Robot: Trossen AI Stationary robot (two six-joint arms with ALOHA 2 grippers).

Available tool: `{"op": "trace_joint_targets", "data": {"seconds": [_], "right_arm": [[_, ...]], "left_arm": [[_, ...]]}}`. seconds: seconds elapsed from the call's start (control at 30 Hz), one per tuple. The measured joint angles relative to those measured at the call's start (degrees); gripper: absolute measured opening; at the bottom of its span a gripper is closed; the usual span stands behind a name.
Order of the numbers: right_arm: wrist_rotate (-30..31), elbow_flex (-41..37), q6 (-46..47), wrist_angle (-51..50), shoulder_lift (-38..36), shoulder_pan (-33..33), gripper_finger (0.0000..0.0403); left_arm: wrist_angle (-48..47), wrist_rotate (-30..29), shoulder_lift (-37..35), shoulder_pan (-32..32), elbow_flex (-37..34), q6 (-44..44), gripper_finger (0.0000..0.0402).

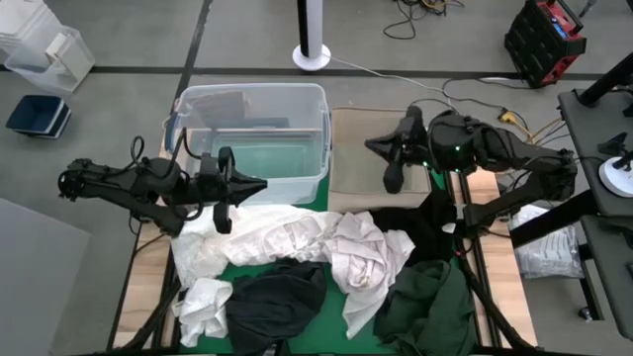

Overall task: Sort clothes
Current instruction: Put the white shirt into the transparent laundry bin

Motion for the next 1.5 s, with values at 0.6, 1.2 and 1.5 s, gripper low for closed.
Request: {"op": "trace_joint_targets", "data": {"seconds": [0.6,1.2,1.5], "right_arm": [[-10.5,19.7,3.5,-26.4,16.2,11.9,0.0013],[-11.2,22.7,15.1,-48.3,20.7,21.2,0.0013],[-9.8,17.4,16.4,-45.5,23.7,23.9,0.0013]], "left_arm": [[-1.3,0.0,0.0,0.0,0.0,0.4,0.0000],[-1.6,0.0,-1.6,0.0,1.1,0.0,0.0000],[-3.9,0.1,-3.7,0.0,2.0,0.9,0.0000]]}}
